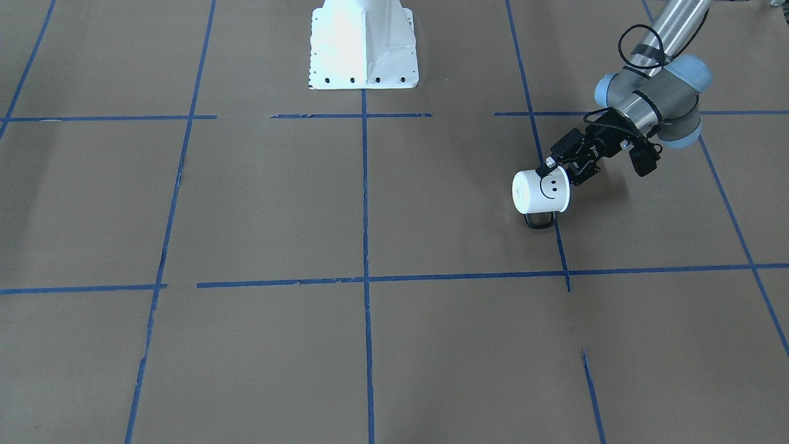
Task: Flip mug
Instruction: 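Reach the left gripper to the white mug and grasp its rim, then lift the mug with the left gripper and carry it toward the table center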
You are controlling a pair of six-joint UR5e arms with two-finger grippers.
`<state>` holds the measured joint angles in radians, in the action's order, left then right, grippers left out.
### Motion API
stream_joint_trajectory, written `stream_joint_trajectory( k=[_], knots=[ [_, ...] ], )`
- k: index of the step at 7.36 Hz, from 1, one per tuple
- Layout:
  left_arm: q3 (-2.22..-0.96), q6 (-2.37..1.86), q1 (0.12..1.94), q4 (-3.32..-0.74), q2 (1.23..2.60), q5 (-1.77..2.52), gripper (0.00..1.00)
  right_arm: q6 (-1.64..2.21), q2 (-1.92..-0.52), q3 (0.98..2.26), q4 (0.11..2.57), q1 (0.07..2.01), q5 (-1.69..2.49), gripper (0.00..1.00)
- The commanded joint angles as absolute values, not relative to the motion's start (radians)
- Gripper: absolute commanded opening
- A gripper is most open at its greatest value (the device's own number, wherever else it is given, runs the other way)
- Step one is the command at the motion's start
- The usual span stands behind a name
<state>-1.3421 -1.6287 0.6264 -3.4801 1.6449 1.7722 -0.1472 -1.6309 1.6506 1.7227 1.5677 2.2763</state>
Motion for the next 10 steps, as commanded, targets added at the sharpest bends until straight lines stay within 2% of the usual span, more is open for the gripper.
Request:
stream_joint_trajectory(
  k=[1,2,6,7,8,9,10],
  knots=[
    [-1.348,-1.675,0.624,-3.499,1.655,1.772,0.25,-0.147,-1.631,1.651,1.723,1.568,2.276,1.00],
    [-1.356,-1.712,0.624,-3.508,1.657,1.775,0.00,-0.147,-1.631,1.651,1.723,1.568,2.276,1.00],
    [-1.431,-1.712,0.626,-3.473,1.655,1.813,0.00,-0.147,-1.632,1.651,1.723,1.568,2.276,1.00],
    [-1.501,-1.712,0.626,-3.354,1.655,1.818,0.00,-0.147,-1.631,1.651,1.723,1.568,2.276,1.00],
    [-1.628,-1.712,0.627,-3.141,1.658,1.818,0.00,-0.147,-1.632,1.651,1.723,1.568,2.276,1.00],
    [-1.732,-1.712,0.627,-2.906,1.701,1.818,0.00,-0.147,-1.632,1.651,1.723,1.568,2.276,1.00],
    [-1.768,-1.710,0.627,-2.711,1.791,1.816,0.00,-0.147,-1.632,1.651,1.723,1.568,2.276,1.00]
  ],
)
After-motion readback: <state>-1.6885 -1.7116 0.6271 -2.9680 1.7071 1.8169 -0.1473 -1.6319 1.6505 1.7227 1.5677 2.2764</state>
